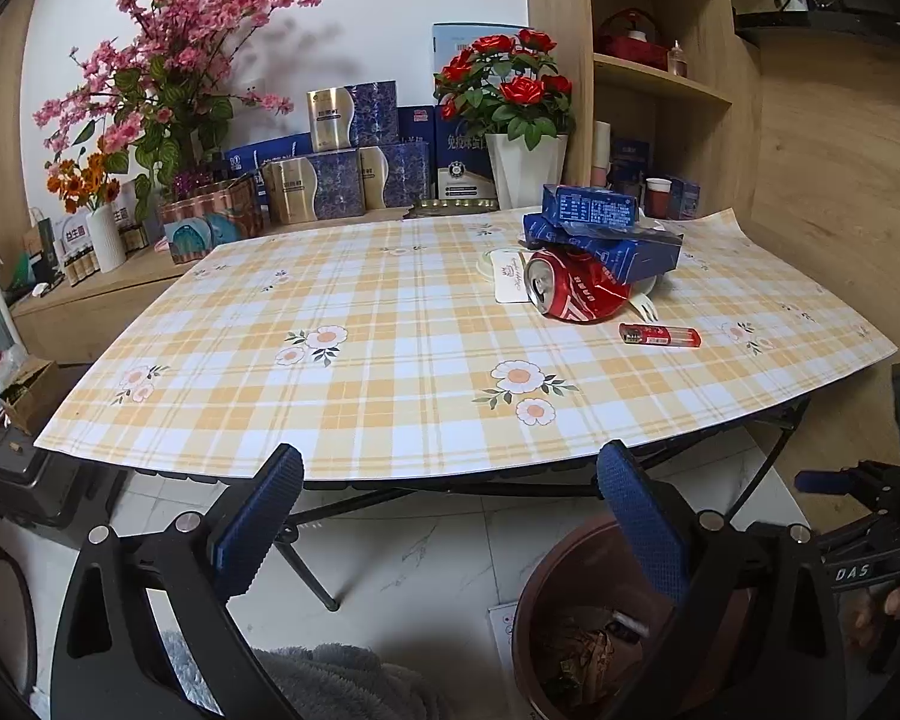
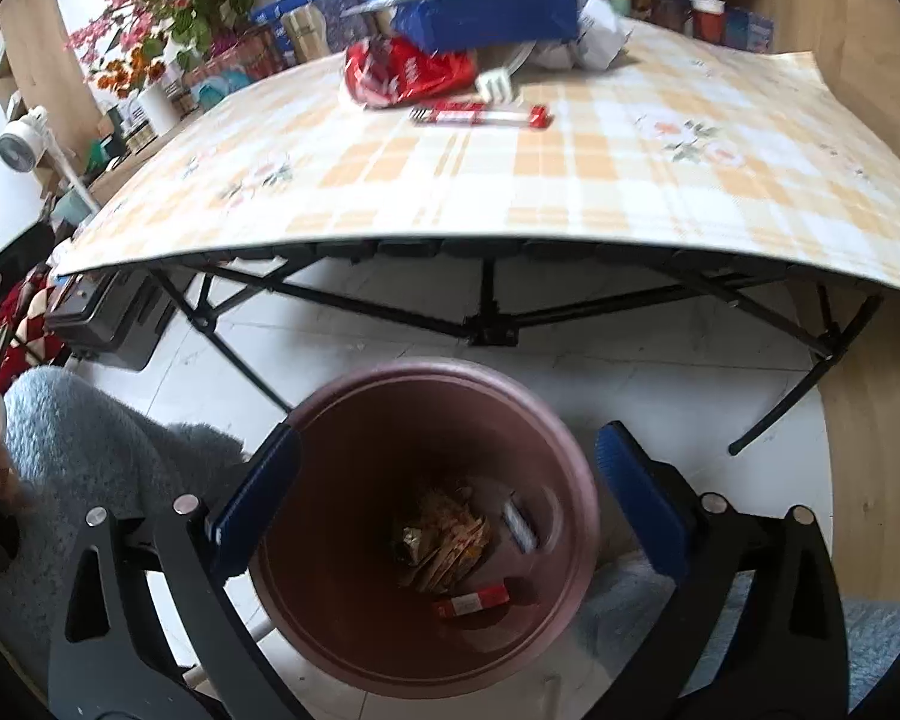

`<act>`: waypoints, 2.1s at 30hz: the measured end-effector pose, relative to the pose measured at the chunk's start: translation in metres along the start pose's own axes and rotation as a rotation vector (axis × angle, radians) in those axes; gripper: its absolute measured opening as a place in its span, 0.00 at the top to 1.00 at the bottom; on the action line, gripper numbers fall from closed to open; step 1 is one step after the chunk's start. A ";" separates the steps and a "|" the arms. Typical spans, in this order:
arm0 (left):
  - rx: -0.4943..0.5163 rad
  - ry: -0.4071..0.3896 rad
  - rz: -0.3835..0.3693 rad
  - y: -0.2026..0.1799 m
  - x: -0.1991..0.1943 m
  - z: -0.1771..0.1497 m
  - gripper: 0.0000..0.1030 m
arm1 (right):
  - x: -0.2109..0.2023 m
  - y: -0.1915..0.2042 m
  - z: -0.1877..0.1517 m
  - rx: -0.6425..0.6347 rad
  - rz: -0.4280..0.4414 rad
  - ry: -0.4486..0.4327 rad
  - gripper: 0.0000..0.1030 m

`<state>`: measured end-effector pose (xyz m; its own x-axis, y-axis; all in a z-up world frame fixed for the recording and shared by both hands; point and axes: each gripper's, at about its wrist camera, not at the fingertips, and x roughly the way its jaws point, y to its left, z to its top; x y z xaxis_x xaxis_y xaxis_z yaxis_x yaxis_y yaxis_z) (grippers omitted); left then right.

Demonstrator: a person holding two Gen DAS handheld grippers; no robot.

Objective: Collect trash

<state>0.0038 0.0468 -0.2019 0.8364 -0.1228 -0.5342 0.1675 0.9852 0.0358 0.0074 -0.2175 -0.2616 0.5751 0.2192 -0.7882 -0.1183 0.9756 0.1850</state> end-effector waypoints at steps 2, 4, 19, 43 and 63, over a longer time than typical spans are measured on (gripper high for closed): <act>-0.002 0.001 0.001 0.000 0.000 0.000 0.07 | -0.005 -0.003 0.003 0.011 -0.012 -0.019 0.06; -0.003 0.001 -0.001 0.001 0.000 0.000 0.07 | -0.011 -0.007 0.006 0.025 -0.033 -0.041 0.06; -0.039 -0.007 -0.003 0.012 0.005 0.041 0.07 | -0.071 -0.037 0.080 -0.016 -0.113 -0.172 0.06; -0.129 0.012 0.010 0.051 0.048 0.111 0.07 | -0.026 0.003 0.218 -0.125 -0.036 -0.198 0.06; -0.238 0.081 0.010 0.090 0.089 0.084 0.07 | 0.102 0.043 0.324 0.059 -0.226 0.017 0.06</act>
<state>0.1372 0.1145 -0.1755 0.7913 -0.1121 -0.6011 0.0237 0.9879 -0.1529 0.3232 -0.1570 -0.1438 0.5678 -0.0037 -0.8231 0.0594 0.9976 0.0365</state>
